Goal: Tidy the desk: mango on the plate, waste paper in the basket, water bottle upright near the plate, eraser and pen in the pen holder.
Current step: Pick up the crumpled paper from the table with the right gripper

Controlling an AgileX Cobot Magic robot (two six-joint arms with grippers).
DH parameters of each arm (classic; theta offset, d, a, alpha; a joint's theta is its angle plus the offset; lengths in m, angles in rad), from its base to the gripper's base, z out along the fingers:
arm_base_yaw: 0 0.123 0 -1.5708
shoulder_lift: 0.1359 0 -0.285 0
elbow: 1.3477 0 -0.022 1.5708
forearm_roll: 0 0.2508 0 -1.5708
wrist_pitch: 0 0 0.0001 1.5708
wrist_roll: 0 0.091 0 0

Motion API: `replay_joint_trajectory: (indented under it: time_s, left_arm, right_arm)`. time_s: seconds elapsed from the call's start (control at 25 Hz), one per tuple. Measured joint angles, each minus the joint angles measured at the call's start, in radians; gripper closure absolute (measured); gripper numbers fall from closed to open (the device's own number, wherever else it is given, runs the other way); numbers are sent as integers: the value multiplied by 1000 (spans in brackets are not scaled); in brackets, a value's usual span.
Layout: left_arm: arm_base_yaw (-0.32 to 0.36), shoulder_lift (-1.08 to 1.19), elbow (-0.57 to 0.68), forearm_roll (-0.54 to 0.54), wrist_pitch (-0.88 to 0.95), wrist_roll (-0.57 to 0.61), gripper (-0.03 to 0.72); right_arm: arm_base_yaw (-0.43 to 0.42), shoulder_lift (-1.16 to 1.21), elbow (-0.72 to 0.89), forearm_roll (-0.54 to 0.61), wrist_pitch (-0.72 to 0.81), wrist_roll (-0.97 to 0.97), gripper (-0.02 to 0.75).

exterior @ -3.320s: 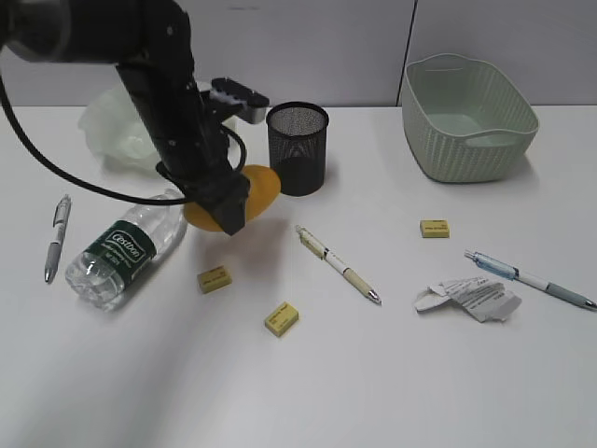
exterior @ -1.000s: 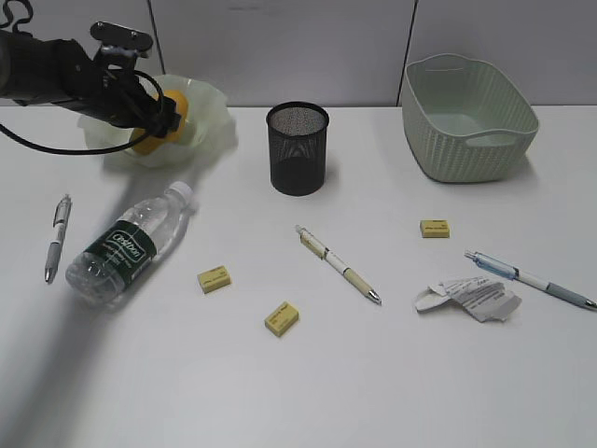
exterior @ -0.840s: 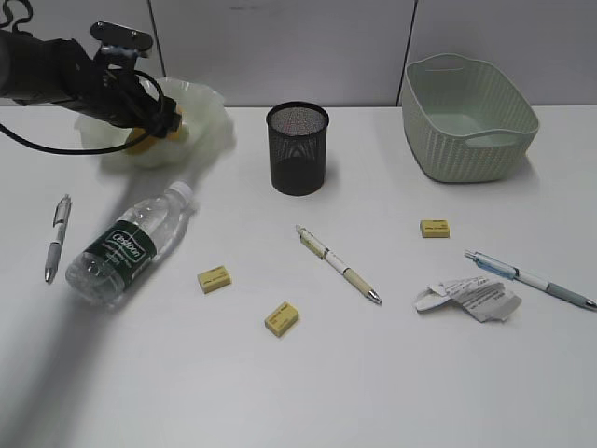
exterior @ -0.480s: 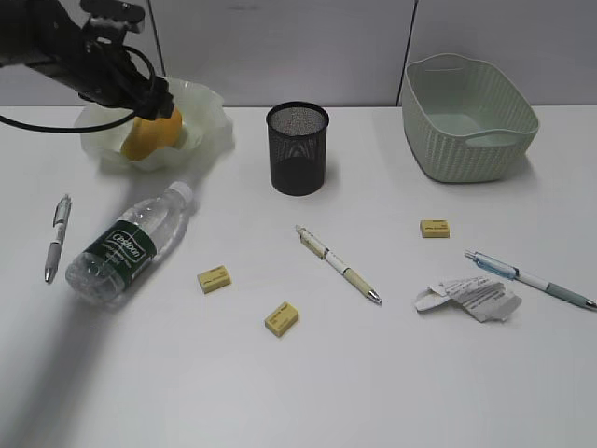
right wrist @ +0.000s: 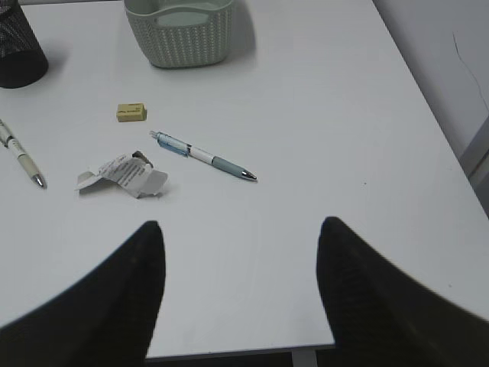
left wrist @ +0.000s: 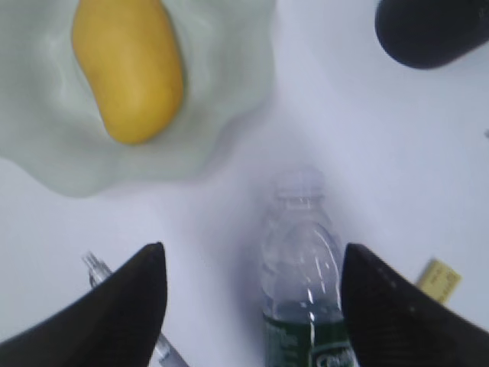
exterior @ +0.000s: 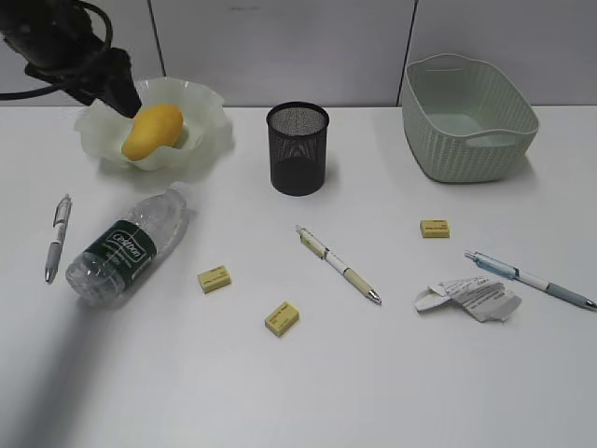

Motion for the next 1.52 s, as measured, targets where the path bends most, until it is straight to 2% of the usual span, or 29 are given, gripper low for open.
replay_joint_trajectory:
  time_s: [0.28, 0.52, 0.76, 0.92, 1.16, 1.52]
  left_arm:
    - [0, -78, 0, 4, 225, -115, 174]
    - [0, -125, 0, 19, 244, -207, 183]
    - [0, -243, 29, 20, 243, -225, 193]
    - [0, -360, 160, 20, 243, -227, 198]
    - [0, -593, 452, 20, 236, -227, 202]
    - [0, -1027, 810, 12, 49, -230, 214]
  right_arm:
    - [0, 0, 0, 0, 0, 0, 239]
    - [0, 0, 0, 0, 0, 0, 239]
    - [0, 0, 0, 0, 0, 0, 239]
    - [0, 0, 0, 0, 0, 0, 239]
    - [0, 0, 0, 0, 0, 0, 239]
    - [0, 0, 0, 0, 0, 0, 239]
